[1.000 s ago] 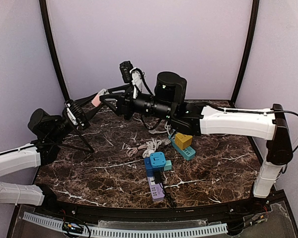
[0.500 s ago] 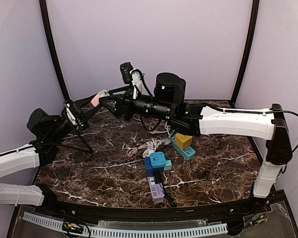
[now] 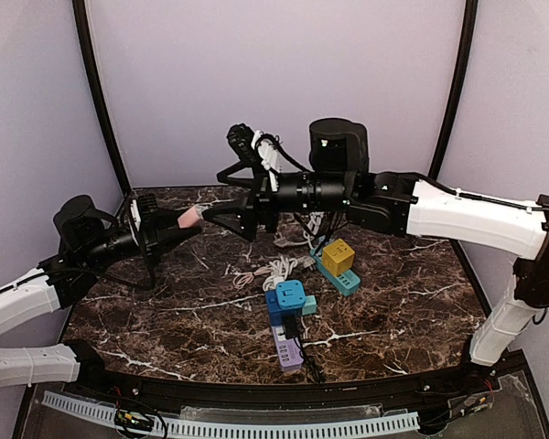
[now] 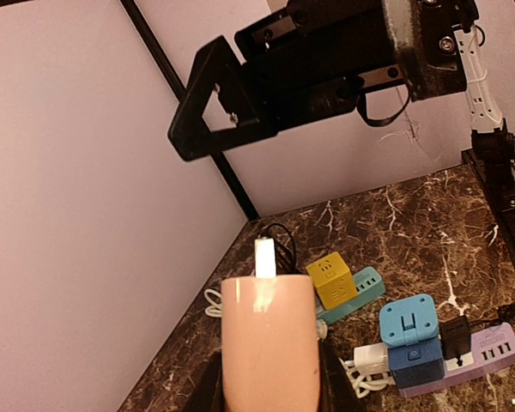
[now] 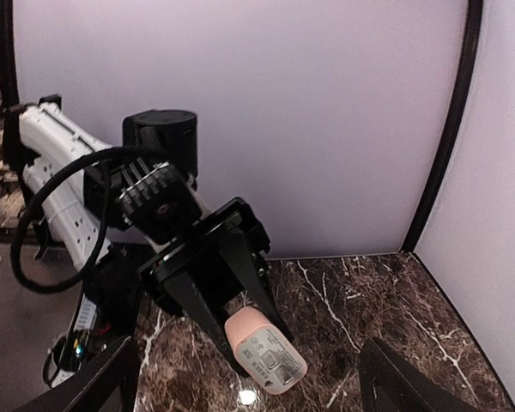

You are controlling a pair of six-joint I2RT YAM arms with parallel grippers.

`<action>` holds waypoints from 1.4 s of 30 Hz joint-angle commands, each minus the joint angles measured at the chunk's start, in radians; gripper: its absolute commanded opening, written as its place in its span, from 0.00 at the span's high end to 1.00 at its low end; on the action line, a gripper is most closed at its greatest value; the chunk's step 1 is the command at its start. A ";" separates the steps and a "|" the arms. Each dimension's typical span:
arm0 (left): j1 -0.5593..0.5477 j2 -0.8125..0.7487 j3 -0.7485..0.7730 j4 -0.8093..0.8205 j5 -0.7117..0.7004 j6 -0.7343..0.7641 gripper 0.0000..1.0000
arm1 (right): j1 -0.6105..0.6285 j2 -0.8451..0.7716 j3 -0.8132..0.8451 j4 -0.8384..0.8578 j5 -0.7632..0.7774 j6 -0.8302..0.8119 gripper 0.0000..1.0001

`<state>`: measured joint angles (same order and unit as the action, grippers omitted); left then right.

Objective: Insert the plug
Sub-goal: Pick up the plug from the center of the board.

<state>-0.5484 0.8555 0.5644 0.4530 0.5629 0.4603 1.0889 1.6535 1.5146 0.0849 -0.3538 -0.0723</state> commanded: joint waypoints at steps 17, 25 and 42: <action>-0.004 0.054 0.122 -0.351 0.231 -0.142 0.99 | 0.019 0.163 0.224 -0.414 -0.055 -0.329 0.38; -0.004 0.061 0.123 -0.349 0.239 -0.133 0.99 | 0.017 0.166 0.209 -0.410 -0.047 -0.328 0.72; 0.009 0.029 0.111 -0.076 0.100 -0.343 0.13 | -0.052 -0.009 -0.038 0.254 -0.067 -0.025 1.00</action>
<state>-0.5480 0.8841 0.6537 0.2424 0.6975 0.2268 1.0668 1.7580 1.6024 -0.1234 -0.4221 -0.2695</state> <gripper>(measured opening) 0.860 0.270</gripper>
